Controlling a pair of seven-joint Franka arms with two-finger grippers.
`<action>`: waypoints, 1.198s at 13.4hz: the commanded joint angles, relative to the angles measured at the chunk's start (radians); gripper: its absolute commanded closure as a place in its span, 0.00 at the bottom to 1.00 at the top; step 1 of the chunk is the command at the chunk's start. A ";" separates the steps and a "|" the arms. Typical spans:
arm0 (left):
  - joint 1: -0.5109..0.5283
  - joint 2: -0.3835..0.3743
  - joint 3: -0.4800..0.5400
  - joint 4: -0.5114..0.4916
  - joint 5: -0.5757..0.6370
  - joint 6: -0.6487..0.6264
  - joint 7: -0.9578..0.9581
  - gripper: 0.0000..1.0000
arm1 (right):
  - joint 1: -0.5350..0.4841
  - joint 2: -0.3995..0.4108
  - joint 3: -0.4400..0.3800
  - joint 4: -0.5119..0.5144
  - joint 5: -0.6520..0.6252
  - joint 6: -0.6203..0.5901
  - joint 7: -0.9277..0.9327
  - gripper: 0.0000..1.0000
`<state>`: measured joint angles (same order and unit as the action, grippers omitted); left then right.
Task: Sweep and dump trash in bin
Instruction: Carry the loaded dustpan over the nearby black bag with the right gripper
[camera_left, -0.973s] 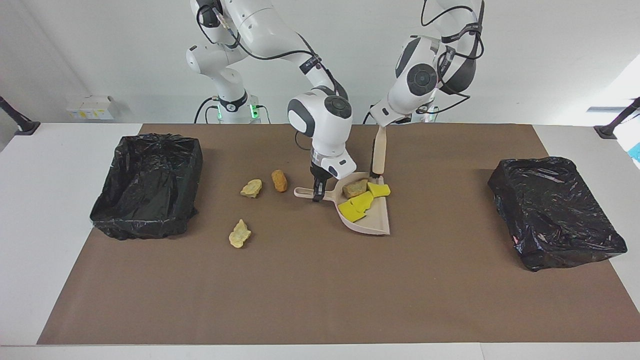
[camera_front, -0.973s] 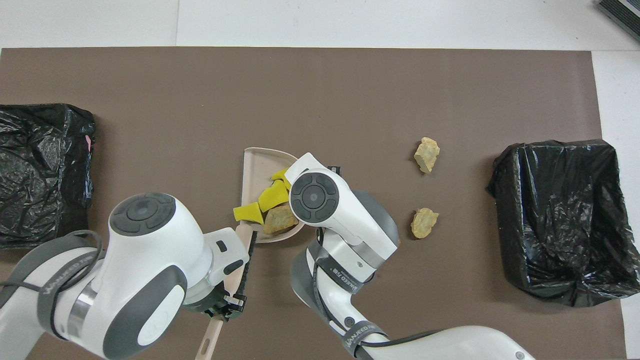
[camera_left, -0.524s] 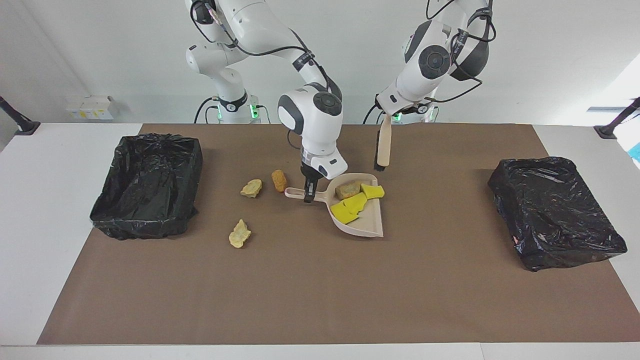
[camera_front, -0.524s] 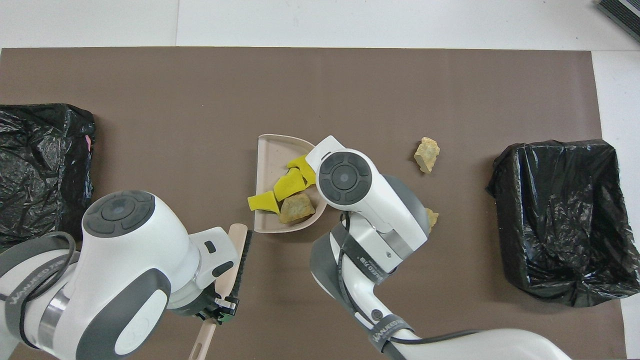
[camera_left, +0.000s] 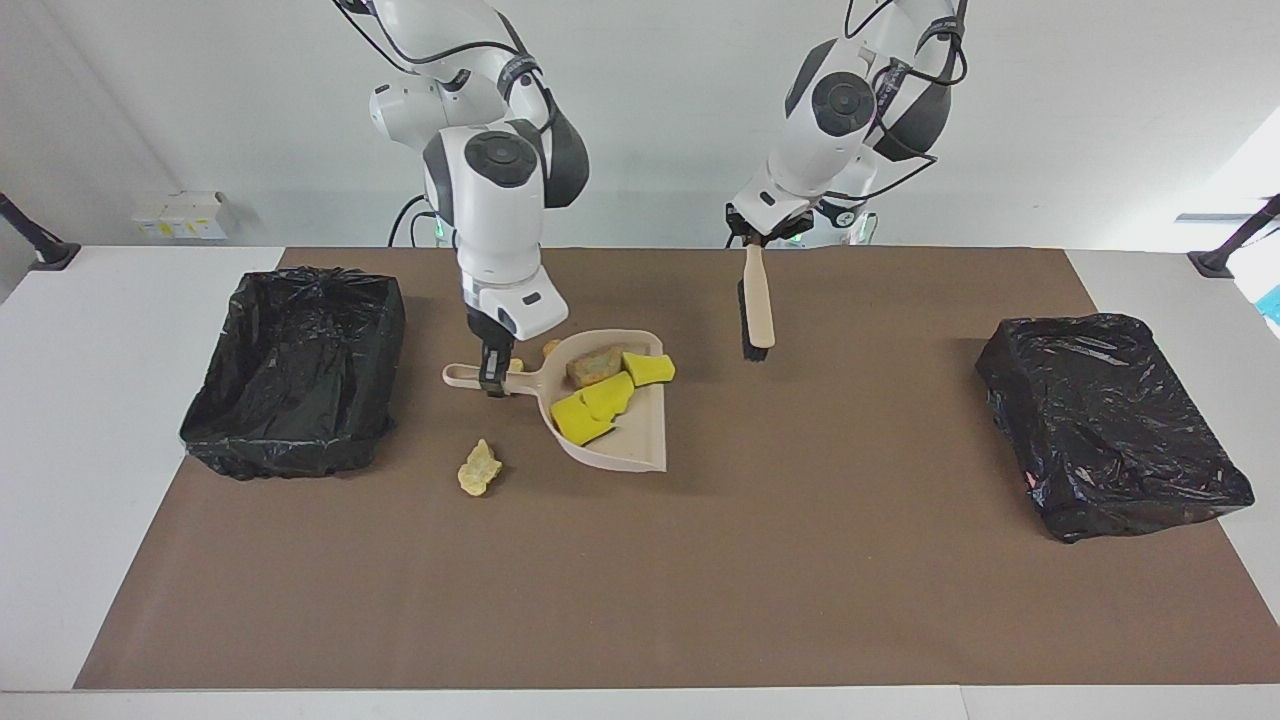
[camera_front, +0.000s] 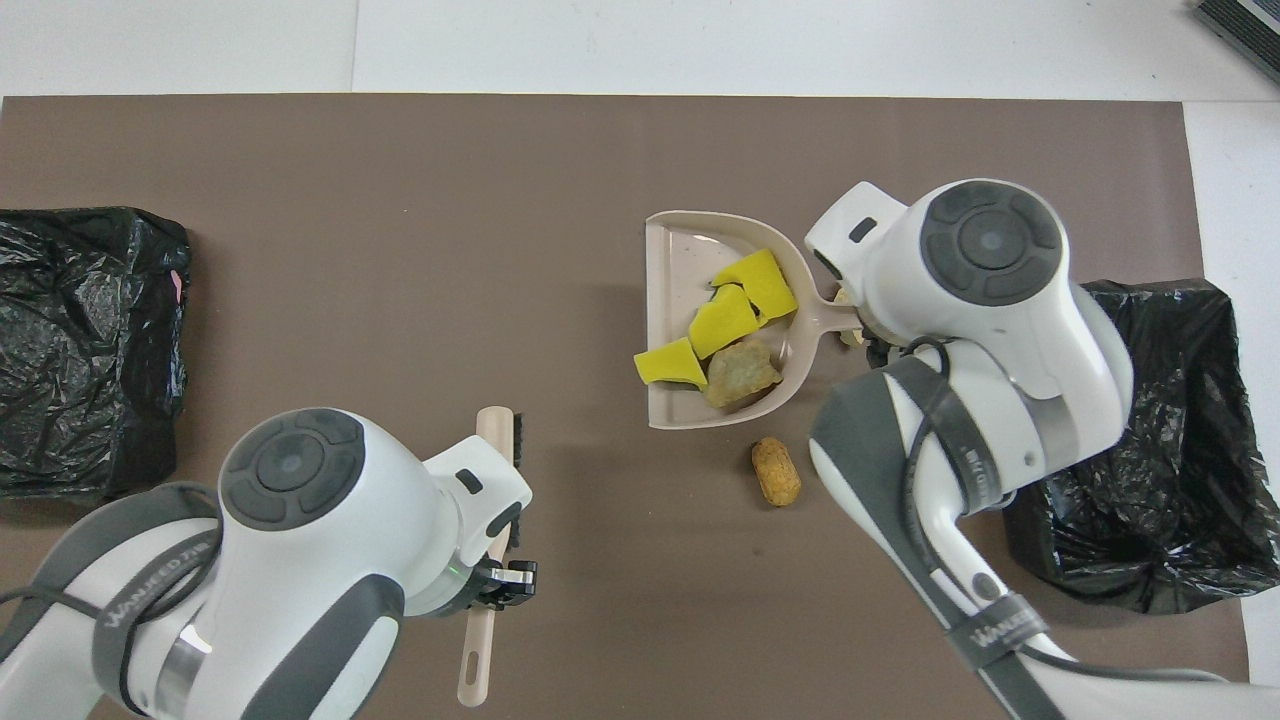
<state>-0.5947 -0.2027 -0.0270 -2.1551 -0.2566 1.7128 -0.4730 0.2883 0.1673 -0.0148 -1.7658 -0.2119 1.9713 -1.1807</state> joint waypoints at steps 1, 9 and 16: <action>-0.101 0.037 0.010 -0.003 0.000 0.076 -0.112 1.00 | -0.113 -0.032 0.009 0.000 0.031 -0.022 -0.133 1.00; -0.304 0.167 0.009 -0.031 0.000 0.272 -0.301 1.00 | -0.455 -0.057 -0.001 0.014 0.017 -0.023 -0.543 1.00; -0.339 0.177 0.009 -0.101 0.002 0.382 -0.323 1.00 | -0.669 -0.100 -0.004 -0.007 -0.107 -0.061 -0.766 1.00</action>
<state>-0.9151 -0.0156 -0.0347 -2.2193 -0.2572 2.0503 -0.7999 -0.3648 0.0994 -0.0333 -1.7537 -0.2525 1.9408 -1.9293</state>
